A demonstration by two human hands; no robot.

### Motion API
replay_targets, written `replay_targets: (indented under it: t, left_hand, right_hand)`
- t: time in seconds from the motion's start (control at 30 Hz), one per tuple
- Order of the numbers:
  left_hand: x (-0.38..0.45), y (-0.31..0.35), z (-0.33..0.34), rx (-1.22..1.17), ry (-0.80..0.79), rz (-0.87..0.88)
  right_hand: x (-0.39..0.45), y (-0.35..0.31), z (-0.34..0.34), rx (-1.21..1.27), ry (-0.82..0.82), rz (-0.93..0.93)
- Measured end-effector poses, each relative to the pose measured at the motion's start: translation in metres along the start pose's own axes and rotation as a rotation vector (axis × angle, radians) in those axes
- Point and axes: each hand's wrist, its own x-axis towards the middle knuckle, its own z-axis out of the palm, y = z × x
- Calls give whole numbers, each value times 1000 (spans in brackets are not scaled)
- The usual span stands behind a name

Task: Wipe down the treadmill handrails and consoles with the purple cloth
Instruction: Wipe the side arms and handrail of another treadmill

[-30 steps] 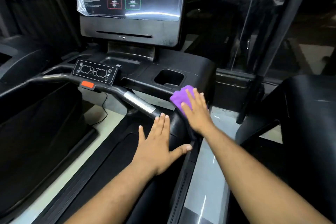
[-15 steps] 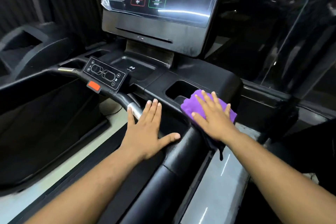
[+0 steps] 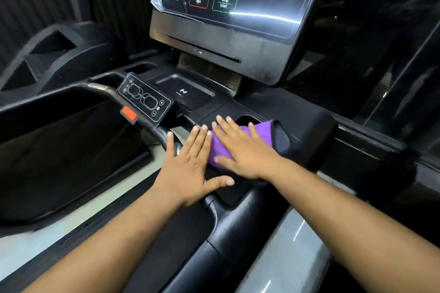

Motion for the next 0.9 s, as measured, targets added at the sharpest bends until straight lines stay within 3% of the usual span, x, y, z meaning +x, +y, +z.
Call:
replay_targets:
  t: [0.13,0.27,0.4,0.5,0.6,0.7,0.8,0.9]
  left_hand:
    - [1,-2,4,-15,10,9]
    - [2,-3,8,-23,55,20]
    - [2,-2,12,-37,88,28]
    - [1,-2,15,-49,121,32]
    - [1,-2,16,-44,112,33]
    - [3,-1,12,-18,86,11]
    - [4,1,9,1,63,4]
    - [1,1,6,-5,60,21]
  right_hand:
    - [-54,38,10,-3,38,-56]
    - [-52,98,1,62,118,181]
    - [-41,80,5,32,160,373]
    - [-72,52,19,90,208,293]
    - [-96,81,24,115,208,190]
    - [-73,112,15,172,253,453]
    - [-56,79,16,170,259,597]
    - [-85,16,31,143,265,421]
